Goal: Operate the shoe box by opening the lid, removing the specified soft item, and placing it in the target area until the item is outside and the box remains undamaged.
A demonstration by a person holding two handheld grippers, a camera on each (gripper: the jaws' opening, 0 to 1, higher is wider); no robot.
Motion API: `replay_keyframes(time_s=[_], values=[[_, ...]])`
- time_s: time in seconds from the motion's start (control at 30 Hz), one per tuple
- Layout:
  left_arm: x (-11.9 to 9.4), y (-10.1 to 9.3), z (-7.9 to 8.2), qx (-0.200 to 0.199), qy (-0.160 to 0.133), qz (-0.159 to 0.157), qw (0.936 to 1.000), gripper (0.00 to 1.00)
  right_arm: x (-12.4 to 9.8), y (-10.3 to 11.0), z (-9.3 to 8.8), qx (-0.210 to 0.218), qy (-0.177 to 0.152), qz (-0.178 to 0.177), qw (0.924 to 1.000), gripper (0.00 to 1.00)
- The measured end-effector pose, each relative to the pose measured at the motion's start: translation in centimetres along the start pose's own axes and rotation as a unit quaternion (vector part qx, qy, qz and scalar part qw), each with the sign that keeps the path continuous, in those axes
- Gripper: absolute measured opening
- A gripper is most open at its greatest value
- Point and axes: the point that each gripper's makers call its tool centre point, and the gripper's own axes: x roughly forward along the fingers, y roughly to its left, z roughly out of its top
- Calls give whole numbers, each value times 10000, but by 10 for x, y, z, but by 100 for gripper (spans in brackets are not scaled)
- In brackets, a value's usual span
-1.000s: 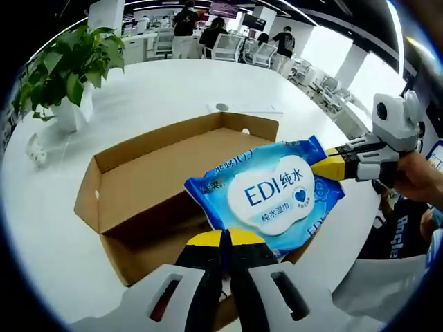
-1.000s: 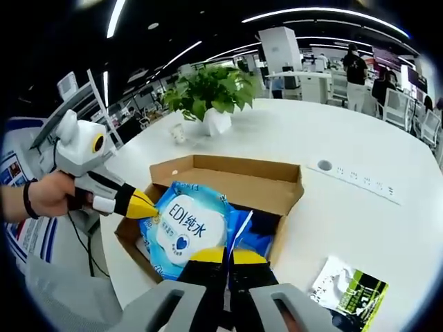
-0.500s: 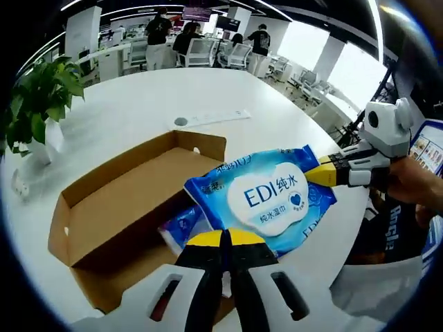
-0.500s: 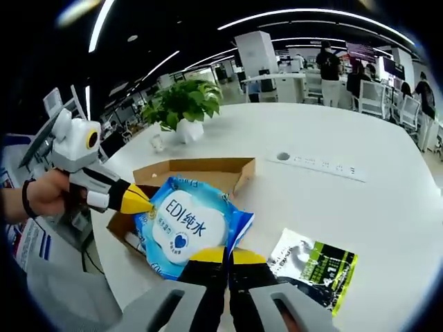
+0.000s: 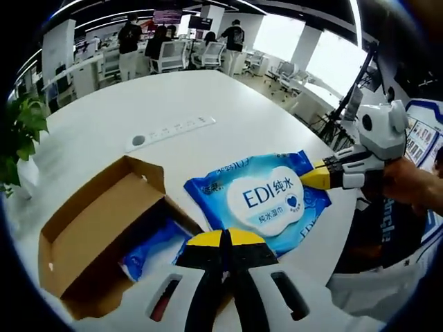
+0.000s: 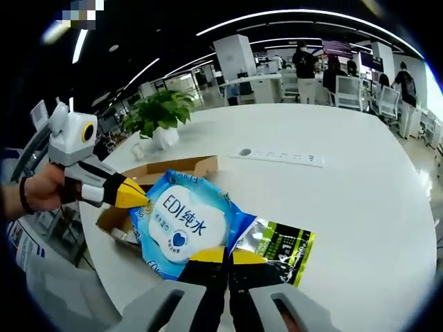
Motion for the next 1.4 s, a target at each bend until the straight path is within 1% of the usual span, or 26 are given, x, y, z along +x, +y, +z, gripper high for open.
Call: replay_keyframes(time_s=[0.2,0.4,0.5,0.63,0.93,1.07,1.13,1.4], values=[[10,-15,1,19,71,-98,9999,0,-5,-15,-6,73,9,-67,10000,0],[20,-20,3,11,116,-120,9999,0,0,-30,-8,157,60,-73,9998,0],[25,-22,4,-47,131,-127,9998,0,3,-36,-7,118,125,-61,9998,0],[37,-22,6,-116,156,-137,9997,0,9,-48,-6,78,226,-46,9997,0],[62,-22,1,-206,301,-133,9992,0,23,-69,-14,75,418,-22,9991,0],[71,-20,-2,-242,365,-118,9990,0,31,-76,-17,69,483,-4,9988,0],[79,-15,-3,-245,388,-112,9989,0,34,-78,-19,67,505,4,9987,0],[92,-12,-9,-253,534,-77,9982,0,45,-85,-27,104,584,25,9982,0]])
